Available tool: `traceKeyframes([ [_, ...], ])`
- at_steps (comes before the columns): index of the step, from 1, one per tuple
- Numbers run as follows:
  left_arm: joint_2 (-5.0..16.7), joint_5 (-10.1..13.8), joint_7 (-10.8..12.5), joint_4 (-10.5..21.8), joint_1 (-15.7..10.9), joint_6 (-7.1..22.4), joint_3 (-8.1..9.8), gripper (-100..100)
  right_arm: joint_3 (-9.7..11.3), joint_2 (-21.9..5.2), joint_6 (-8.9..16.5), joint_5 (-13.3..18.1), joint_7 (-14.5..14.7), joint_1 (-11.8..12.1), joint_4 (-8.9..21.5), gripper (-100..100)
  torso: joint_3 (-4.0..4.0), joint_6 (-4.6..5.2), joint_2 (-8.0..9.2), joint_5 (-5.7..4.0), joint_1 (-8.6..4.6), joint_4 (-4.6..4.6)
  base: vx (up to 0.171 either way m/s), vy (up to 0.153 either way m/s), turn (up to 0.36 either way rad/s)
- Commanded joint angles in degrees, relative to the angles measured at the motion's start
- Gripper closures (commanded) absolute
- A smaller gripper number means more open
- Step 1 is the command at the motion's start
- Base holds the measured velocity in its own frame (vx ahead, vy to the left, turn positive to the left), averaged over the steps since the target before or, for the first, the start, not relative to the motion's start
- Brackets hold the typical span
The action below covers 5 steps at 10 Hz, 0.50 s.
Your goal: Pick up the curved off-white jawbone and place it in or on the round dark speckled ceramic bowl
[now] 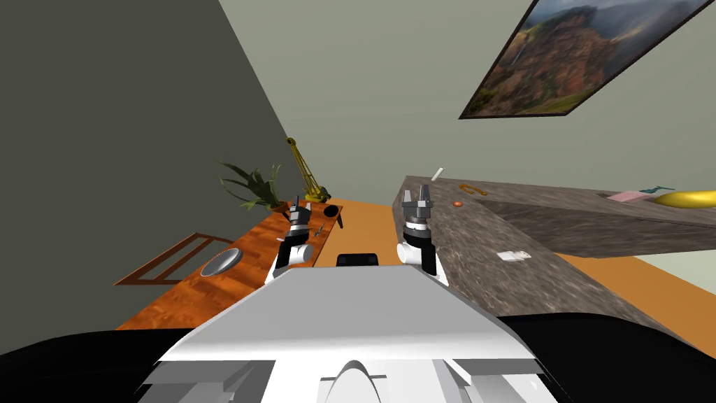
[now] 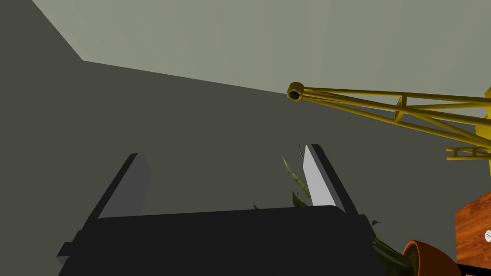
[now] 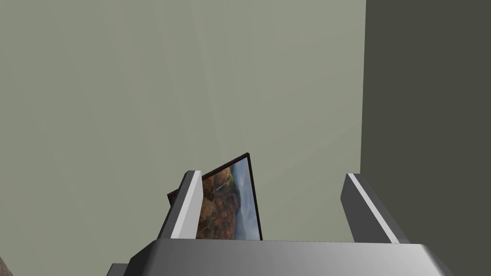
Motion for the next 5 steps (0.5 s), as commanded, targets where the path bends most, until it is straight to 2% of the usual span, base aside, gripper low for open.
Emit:
traceKeyframes([
  [1,0.12,0.65,0.3,1.65,-0.85,1.07,0.48,-100,0.0,0.0,0.0,0.0,0.0,0.0,0.0,0,0.0,0.0,0.0,0.0,0.0,0.0,0.001,0.0,-0.018],
  [4,1.92,4.87,2.29,7.85,-2.66,5.4,3.35,-100,0.0,0.0,0.0,0.0,0.0,0.0,0.0,0,-0.02,0.0,-0.04,0.01,0.01,-0.01,0.008,0.001,-0.068],
  [5,1.92,4.87,2.29,8.07,-2.66,5.52,3.35,-100,0.0,0.0,0.0,0.0,0.0,0.0,0.0,0,-0.03,0.0,-0.05,0.01,0.02,-0.01,0.009,0.006,-0.033],
])
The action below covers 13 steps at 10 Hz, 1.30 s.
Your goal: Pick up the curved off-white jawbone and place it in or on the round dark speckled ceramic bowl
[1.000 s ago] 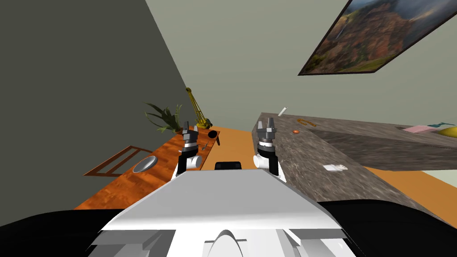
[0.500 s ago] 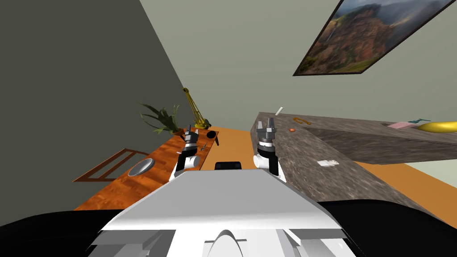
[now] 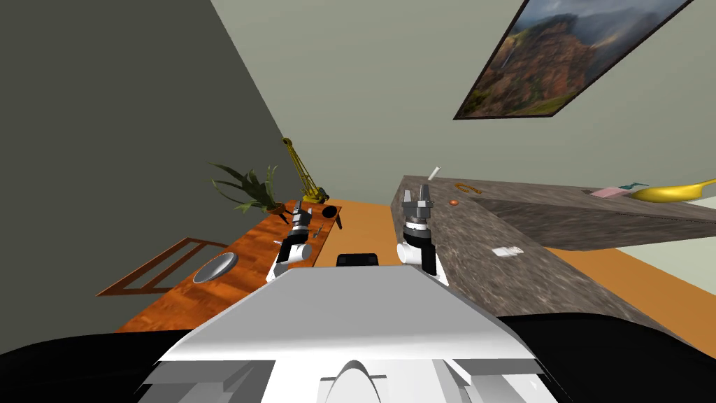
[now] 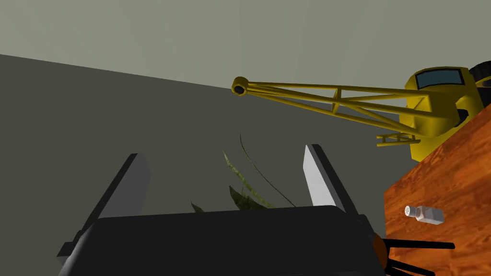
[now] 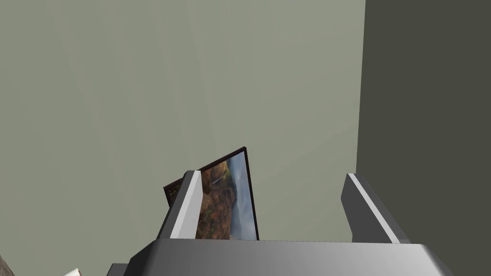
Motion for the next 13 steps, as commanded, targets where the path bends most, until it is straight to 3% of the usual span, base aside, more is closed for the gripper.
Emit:
traceKeyframes([
  [1,0.67,1.84,0.79,2.6,-0.86,2.38,1.31,-100,0.0,0.0,0.0,0.0,0.0,0.0,0.0,0,0.0,0.0,0.0,0.0,0.0,0.0,0.011,0.006,-0.069],
  [2,0.67,1.84,0.79,2.6,-0.86,2.38,1.31,-100,0.0,0.0,0.0,0.0,0.0,0.0,0.0,0,0.0,0.01,0.0,0.0,0.0,0.0,0.01,0.007,-0.022],
  [4,1.81,5.13,2.21,6.91,-2.37,5.43,3.5,-100,0.0,0.0,0.0,0.0,0.0,0.0,0.0,0,-0.01,0.01,-0.02,0.01,0.03,0.0,0.018,0.012,-0.072],
  [7,2.34,6.85,2.93,10.85,-3.18,7.55,4.63,-100,0.0,0.0,0.0,0.0,0.0,0.0,0.0,0,-0.02,0.0,-0.04,0.01,0.03,-0.01,0.018,0.011,-0.035],
  [8,2.82,8.61,3.64,12.98,-4.02,9.35,5.76,-100,0.0,0.0,0.0,0.0,0.0,0.0,0.0,0,-0.02,-0.01,-0.03,0.0,0.02,-0.01,0.022,0.016,-0.063],
  [10,2.82,8.61,3.64,13.86,-4.02,9.35,5.76,-100,0.0,0.0,0.0,0.0,0.0,0.0,0.0,0,-0.02,-0.01,-0.04,0.01,0.03,-0.01,0.013,0.01,-0.011],
  [13,3.65,12.21,5.03,19.03,-5.78,13.02,8.02,-100,0.0,0.0,0.0,0.0,0.0,0.0,0.0,0,-0.02,-0.01,-0.03,0.0,0.02,-0.01,0.021,0.011,-0.048],
])
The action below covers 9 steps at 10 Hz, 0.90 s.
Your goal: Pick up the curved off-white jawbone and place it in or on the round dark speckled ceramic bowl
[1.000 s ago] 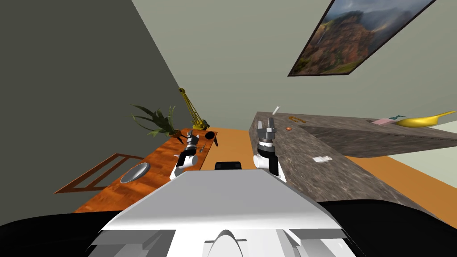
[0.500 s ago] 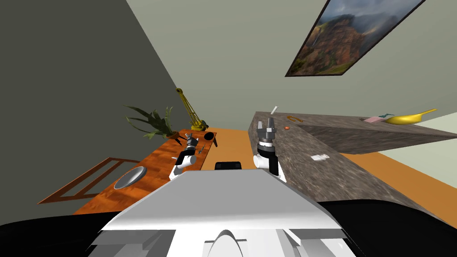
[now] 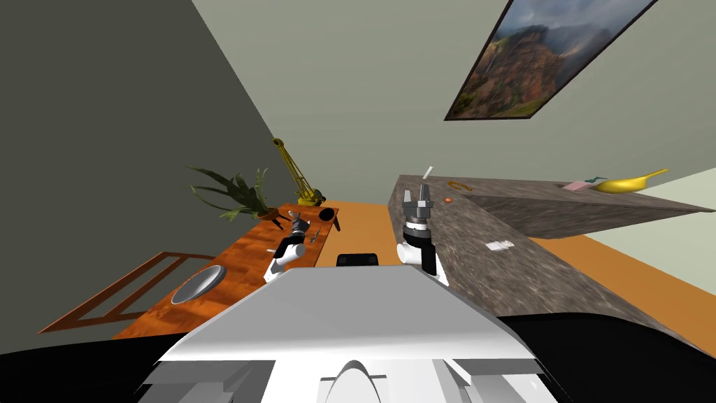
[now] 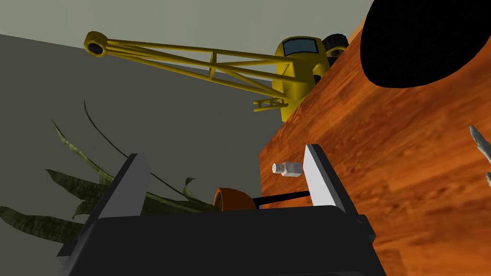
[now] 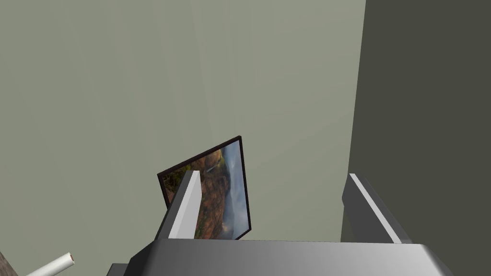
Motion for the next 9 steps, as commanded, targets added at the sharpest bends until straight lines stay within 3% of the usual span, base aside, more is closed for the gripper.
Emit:
traceKeyframes([
  [1,0.08,0.84,0.31,2.41,-0.37,0.9,0.45,-100,0.0,0.0,0.0,0.0,0.0,0.0,0.0,0,0.0,0.0,0.0,0.0,0.0,0.0,0.025,0.015,-0.035],
  [2,0.43,2.66,0.98,4.27,-1.28,2.76,1.56,-100,0.0,0.0,0.0,0.0,0.0,0.0,0.0,0,0.0,-0.01,0.01,0.0,-0.01,0.0,0.028,0.009,-0.067],
  [4,0.43,2.66,0.98,5.7,-1.28,2.76,1.56,-100,0.0,0.0,0.0,0.0,0.0,0.0,0.0,0,0.01,-0.01,0.02,0.0,-0.04,0.0,0.016,0.005,-0.009],
  [7,1.02,6.29,2.27,11.63,-3.15,6.46,3.72,-100,0.0,0.0,0.0,0.0,0.0,0.0,0.0,0,0.01,-0.01,0.03,-0.01,-0.05,0.0,0.025,0.005,-0.051],
  [8,1.02,6.29,2.27,12.43,-3.15,6.46,3.72,-100,0.0,0.0,0.0,0.0,0.0,0.0,0.0,0,0.0,-0.01,0.0,-0.01,-0.05,0.0,0.027,0.008,-0.028],
  [9,1.29,8.09,2.87,13.85,-4.09,8.29,4.76,-100,0.0,0.0,0.0,0.0,0.0,0.0,0.0,0,0.0,-0.01,0.0,-0.01,-0.05,0.0,0.037,0.008,-0.052],
])
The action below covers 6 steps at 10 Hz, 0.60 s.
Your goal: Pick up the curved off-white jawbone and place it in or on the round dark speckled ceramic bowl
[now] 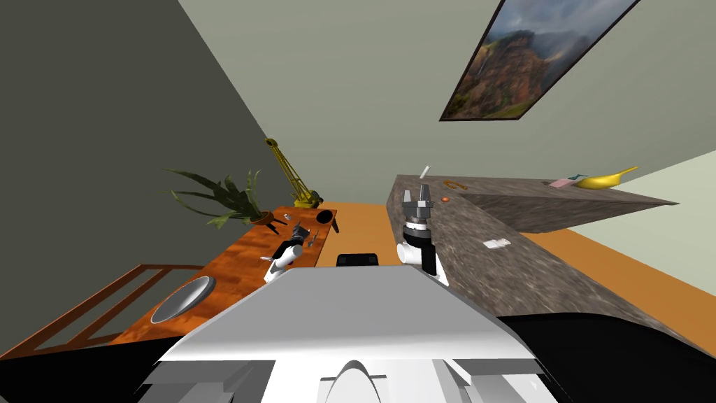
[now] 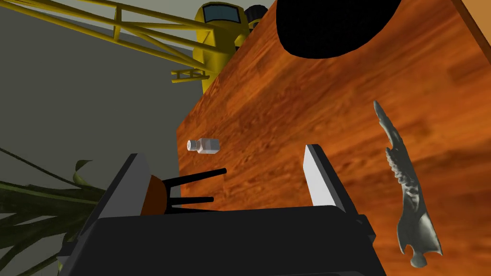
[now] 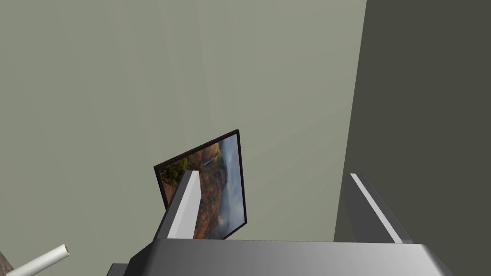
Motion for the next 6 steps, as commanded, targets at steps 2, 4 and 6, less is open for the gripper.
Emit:
traceKeyframes([
  [2,0.35,2.66,0.96,4.72,-1.31,2.89,1.62,-100,0.0,0.0,0.0,0.0,0.0,0.0,0.0,0,0.01,-0.02,0.03,0.0,0.0,0.0,0.029,0.011,-0.046],
  [4,0.6,4.4,1.51,8.15,-2.25,4.64,2.62,-100,0.0,0.0,0.0,0.0,0.0,0.0,0.0,0,0.02,-0.01,0.04,0.0,0.0,0.0,0.031,0.011,-0.048],
  [6,0.84,6.09,2.02,11.56,-3.18,6.34,3.58,-100,0.0,0.0,0.0,0.0,0.0,0.0,0.0,0,0.01,-0.02,0.02,0.0,0.01,0.0,0.037,0.014,-0.036],
])
